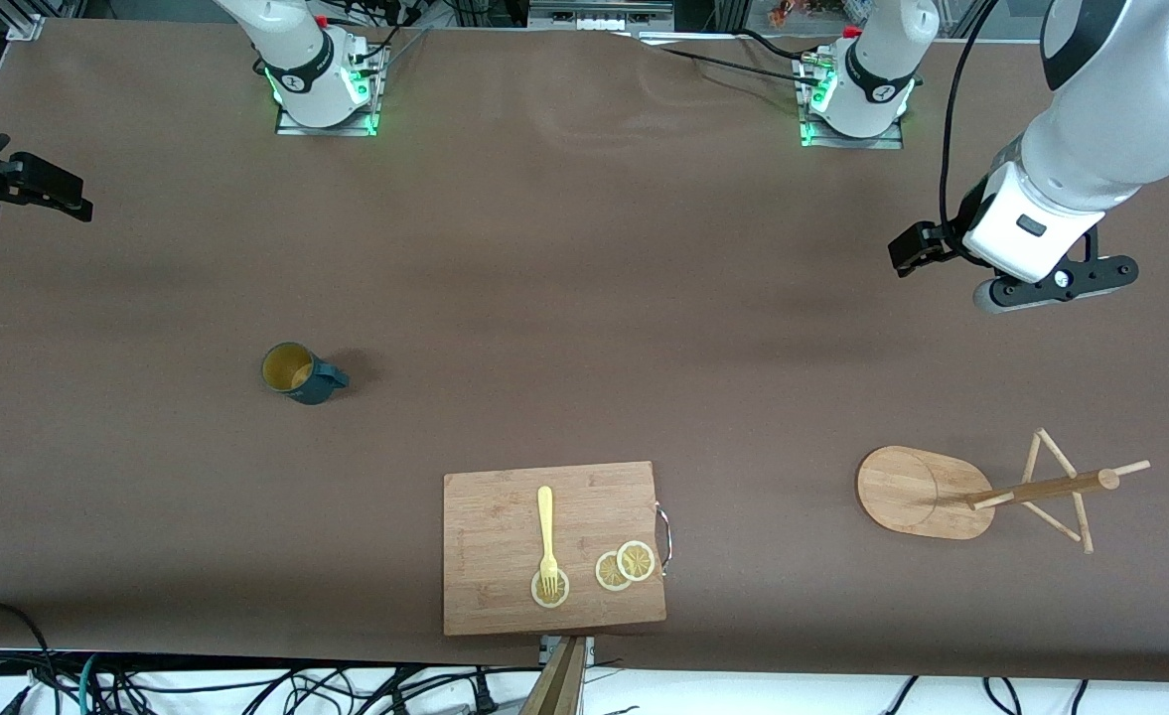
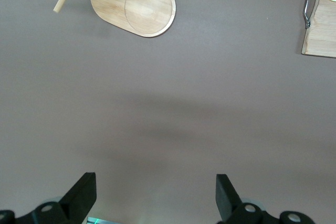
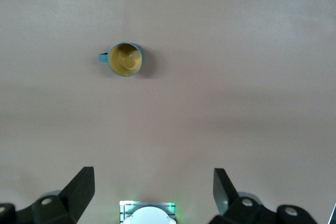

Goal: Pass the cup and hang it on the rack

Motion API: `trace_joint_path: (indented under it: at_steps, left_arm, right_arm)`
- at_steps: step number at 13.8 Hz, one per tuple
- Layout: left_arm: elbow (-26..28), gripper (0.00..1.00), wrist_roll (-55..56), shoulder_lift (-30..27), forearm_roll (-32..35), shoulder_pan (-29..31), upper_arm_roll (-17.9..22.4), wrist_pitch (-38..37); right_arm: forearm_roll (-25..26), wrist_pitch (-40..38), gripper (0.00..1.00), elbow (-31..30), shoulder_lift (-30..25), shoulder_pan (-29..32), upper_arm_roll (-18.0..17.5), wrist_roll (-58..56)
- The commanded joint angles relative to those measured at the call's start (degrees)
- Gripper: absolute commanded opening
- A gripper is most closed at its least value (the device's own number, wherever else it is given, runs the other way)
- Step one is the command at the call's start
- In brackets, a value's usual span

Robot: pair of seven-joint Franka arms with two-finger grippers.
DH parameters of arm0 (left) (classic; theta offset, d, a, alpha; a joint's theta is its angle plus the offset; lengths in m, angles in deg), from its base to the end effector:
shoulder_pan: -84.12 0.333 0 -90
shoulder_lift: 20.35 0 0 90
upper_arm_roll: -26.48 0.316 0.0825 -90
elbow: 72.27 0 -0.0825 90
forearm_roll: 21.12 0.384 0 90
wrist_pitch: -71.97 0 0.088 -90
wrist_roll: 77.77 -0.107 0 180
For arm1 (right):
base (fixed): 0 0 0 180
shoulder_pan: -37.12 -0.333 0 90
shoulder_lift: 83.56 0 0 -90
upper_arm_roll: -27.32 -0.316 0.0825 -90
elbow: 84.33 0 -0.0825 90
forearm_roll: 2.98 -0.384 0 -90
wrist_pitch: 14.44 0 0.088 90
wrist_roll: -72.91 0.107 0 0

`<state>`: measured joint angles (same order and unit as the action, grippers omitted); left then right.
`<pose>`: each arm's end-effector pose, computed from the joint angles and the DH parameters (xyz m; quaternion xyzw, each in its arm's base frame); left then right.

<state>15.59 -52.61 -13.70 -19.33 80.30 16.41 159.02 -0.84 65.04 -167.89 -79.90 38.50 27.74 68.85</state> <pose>0.5660 -0.1307 0.5728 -0.9931 -0.0977 0.0586 0.0266 0.5544 -0.0218 0.6263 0.9974 0.0175 -0.0684 0.0153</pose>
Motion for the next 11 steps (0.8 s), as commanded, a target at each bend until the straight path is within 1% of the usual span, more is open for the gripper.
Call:
trace_joint_path:
  at_steps: [1,11]
  left_arm:
    - [-1.7,1.0,-0.8,0.7,1.7,-0.4,0.1,-0.8]
    - [-1.7,1.0,-0.8,0.8,1.7,-0.4,0.1,-0.8]
  right_arm:
    - [0.6,-0.7,1.0,1.2,0.4,0.1,-0.9,0.9]
    - [0.7,-0.5,1.0,1.3,0.5,0.3,-0.7,0.5]
